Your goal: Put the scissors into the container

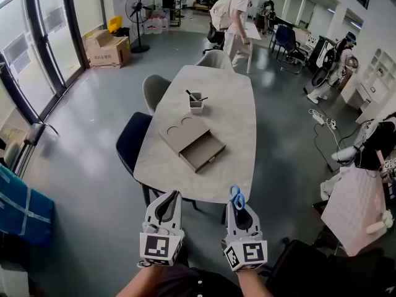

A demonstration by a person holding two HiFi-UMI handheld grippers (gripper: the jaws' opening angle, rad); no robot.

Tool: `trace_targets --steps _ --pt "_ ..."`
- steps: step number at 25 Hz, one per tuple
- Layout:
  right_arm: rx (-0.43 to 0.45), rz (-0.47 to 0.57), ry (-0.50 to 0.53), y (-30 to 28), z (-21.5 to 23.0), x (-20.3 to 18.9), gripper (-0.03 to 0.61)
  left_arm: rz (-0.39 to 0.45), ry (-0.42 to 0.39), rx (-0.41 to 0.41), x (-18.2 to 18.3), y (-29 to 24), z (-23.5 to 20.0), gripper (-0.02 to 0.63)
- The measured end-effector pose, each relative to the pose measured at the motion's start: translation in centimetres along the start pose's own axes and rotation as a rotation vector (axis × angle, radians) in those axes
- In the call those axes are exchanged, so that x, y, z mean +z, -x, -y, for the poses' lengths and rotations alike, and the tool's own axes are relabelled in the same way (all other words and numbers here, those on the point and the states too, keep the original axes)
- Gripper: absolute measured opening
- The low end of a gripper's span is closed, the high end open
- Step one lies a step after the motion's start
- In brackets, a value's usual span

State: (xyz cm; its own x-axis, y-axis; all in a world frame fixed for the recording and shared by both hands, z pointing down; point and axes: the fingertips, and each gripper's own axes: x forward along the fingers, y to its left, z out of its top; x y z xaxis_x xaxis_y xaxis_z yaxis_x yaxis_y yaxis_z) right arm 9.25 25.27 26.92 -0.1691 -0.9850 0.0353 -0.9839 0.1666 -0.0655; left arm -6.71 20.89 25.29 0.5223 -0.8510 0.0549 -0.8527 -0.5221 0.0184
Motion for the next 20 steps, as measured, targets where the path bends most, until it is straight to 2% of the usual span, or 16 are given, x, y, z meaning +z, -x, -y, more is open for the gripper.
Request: trace_targets --steps 11,20 --pt "-0.054 0.026 -0.009 -13.3 1.1 3.4 0.035 0.004 0.004 -0.064 2.9 -10.7 -7.5 0.026" --pt "-0.097 -0.010 -0.028 -18.3 2.0 3.2 0.035 -0.034 0.017 -0.100 2.7 -15.5 -10.8 0.026"
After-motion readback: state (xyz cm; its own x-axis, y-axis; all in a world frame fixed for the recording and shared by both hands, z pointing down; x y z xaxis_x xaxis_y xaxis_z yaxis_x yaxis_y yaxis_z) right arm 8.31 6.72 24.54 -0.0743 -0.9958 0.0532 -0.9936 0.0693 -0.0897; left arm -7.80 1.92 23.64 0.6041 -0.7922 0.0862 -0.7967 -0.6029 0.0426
